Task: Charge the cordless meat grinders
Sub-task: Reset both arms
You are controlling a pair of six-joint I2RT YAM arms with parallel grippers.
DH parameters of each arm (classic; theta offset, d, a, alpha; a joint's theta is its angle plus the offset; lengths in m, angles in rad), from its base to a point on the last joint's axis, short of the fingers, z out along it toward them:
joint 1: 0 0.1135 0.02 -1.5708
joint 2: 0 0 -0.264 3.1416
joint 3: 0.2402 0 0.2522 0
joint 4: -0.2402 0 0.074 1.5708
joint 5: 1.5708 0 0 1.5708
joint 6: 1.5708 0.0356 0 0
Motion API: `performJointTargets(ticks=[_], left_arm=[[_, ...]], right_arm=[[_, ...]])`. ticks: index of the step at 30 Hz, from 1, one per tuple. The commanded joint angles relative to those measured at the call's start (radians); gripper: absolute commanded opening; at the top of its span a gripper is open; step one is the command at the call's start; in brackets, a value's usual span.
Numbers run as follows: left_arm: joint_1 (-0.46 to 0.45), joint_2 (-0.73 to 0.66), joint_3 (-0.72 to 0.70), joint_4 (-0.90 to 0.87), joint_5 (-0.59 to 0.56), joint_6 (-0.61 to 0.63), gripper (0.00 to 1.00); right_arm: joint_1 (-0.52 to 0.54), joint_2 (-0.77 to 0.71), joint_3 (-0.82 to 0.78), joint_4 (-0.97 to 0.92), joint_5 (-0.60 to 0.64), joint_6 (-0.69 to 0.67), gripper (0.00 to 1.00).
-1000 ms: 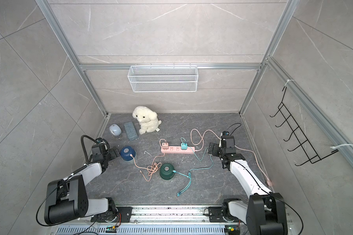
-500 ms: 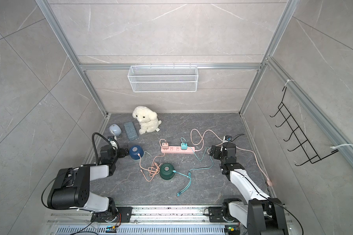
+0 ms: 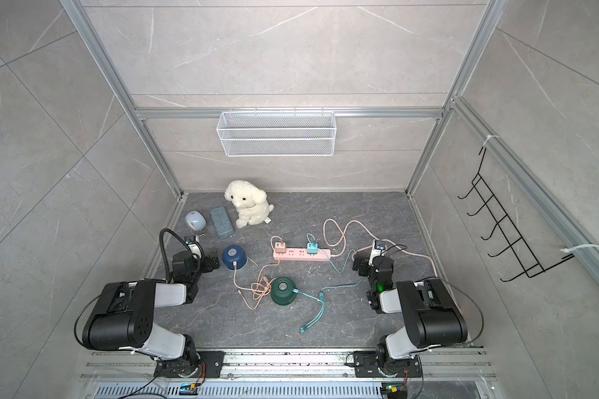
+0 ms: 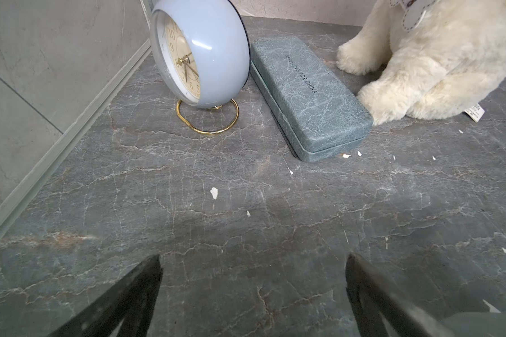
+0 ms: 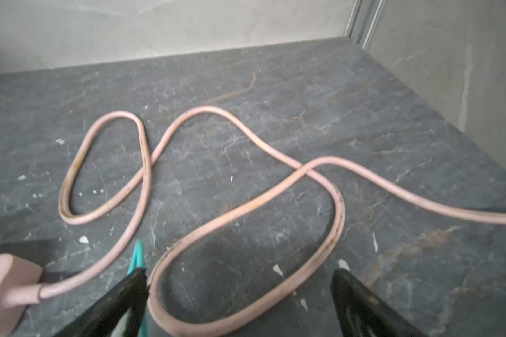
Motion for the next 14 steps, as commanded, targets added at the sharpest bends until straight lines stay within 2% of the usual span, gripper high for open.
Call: performJointTargets(ticks=[1,2,4,6,8,14], left_arm=[[0.002,-0.011,0.018,0.064,0.011,0.024,1.00],[0.002,-0.013,0.018,0.056,0.010,0.021,1.00],[0.002,-0.011,0.018,0.060,0.009,0.023,1.00],[0.002,-0.010,0.017,0.062,0.010,0.023,1.00],[0.002,-0.011,0.017,0.060,0.011,0.023,1.00],[0.002,-0.011,0.018,0.059,0.011,0.022,1.00]], right_arm=[[0.059,0.014,0.082,0.046,0.101,-0.063,1.00],[0.065,-0.015,0.096,-0.030,0.104,-0.059,1.00],[0.065,0.021,0.077,0.078,0.103,-0.073,1.00],[0.066,-0.004,0.088,0.005,0.097,-0.065,1.00],[0.067,0.015,0.081,0.059,0.096,-0.074,1.00],[0.062,0.010,0.090,0.032,0.068,-0.077,1.00]])
